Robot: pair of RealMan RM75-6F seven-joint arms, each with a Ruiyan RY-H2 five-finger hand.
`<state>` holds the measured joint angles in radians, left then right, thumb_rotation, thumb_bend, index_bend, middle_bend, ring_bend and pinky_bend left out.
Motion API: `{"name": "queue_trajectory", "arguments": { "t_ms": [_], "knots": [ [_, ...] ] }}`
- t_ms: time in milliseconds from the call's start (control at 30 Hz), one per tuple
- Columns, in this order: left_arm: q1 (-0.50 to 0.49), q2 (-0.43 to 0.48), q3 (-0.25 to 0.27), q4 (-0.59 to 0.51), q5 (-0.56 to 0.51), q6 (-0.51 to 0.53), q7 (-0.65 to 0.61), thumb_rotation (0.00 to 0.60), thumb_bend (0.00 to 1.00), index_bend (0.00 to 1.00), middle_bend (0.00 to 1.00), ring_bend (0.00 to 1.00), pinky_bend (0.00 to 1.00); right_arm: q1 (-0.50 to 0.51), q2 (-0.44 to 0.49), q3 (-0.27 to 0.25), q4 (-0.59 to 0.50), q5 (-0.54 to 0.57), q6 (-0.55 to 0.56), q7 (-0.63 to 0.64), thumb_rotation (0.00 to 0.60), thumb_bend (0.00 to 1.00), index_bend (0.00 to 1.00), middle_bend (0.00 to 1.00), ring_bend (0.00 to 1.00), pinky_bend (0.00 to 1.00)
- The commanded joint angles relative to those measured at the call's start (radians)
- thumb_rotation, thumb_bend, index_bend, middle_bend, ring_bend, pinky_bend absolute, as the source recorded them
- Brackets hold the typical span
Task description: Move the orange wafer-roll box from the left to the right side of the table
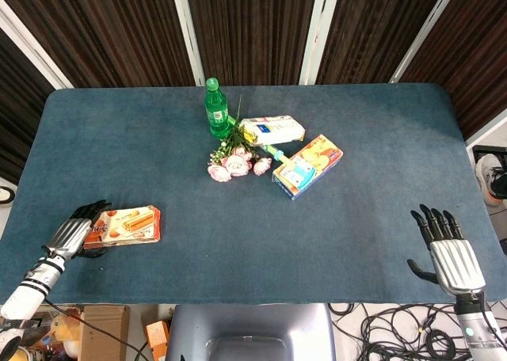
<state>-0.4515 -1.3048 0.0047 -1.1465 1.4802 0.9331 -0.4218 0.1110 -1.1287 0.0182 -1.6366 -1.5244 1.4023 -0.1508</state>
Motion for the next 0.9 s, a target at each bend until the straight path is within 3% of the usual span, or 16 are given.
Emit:
{"name": "queue_trajectory", "arguments": {
  "t_ms": [33, 233, 400, 467, 533, 633, 700, 900],
  "knots": [
    [-0.001, 0.001, 0.003, 0.003, -0.004, -0.005, -0.002, 0.6, 0.23, 0.0, 0.0, 0.0, 0.06, 0.002, -0.003, 0.001, -0.001, 0.004, -0.005, -0.006, 0.6, 0.17, 0.0, 0.0, 0.0, 0.0],
    [-0.011, -0.005, 0.002, 0.038, -0.033, -0.047, -0.005, 0.6, 0.22, 0.0, 0.0, 0.0, 0.09, 0.005, -0.013, 0.002, -0.004, 0.009, -0.01, -0.027, 0.6, 0.17, 0.0, 0.0, 0.0, 0.0],
    [-0.022, -0.016, 0.001, 0.072, -0.053, -0.088, -0.024, 0.6, 0.22, 0.01, 0.03, 0.05, 0.2, 0.004, -0.014, 0.002, -0.005, 0.013, -0.008, -0.032, 0.6, 0.17, 0.0, 0.0, 0.0, 0.0],
    [-0.024, -0.025, -0.001, 0.089, -0.057, -0.092, -0.029, 0.6, 0.22, 0.11, 0.15, 0.18, 0.3, 0.004, -0.014, 0.003, -0.005, 0.015, -0.009, -0.032, 0.6, 0.17, 0.0, 0.0, 0.0, 0.0],
    [-0.023, -0.04, -0.008, 0.109, -0.055, -0.075, -0.045, 0.6, 0.22, 0.34, 0.4, 0.41, 0.46, 0.004, -0.013, 0.002, -0.006, 0.016, -0.009, -0.032, 0.6, 0.17, 0.0, 0.0, 0.0, 0.0],
    [-0.019, -0.062, -0.016, 0.133, -0.029, -0.023, -0.103, 0.6, 0.23, 0.55, 0.67, 0.66, 0.67, 0.006, -0.012, 0.003, -0.006, 0.016, -0.011, -0.032, 0.6, 0.17, 0.0, 0.0, 0.0, 0.0],
    [-0.019, -0.075, -0.015, 0.153, 0.001, 0.02, -0.147, 0.6, 0.23, 0.62, 0.73, 0.71, 0.75, 0.007, -0.013, 0.002, -0.005, 0.017, -0.014, -0.033, 0.6, 0.17, 0.0, 0.0, 0.0, 0.0],
    [-0.041, -0.067, -0.03, 0.116, 0.07, 0.136, -0.211, 0.6, 0.24, 0.66, 0.76, 0.75, 0.78, 0.015, -0.023, 0.004, -0.002, 0.01, -0.019, -0.033, 0.6, 0.17, 0.0, 0.0, 0.0, 0.0]
  ]
}}
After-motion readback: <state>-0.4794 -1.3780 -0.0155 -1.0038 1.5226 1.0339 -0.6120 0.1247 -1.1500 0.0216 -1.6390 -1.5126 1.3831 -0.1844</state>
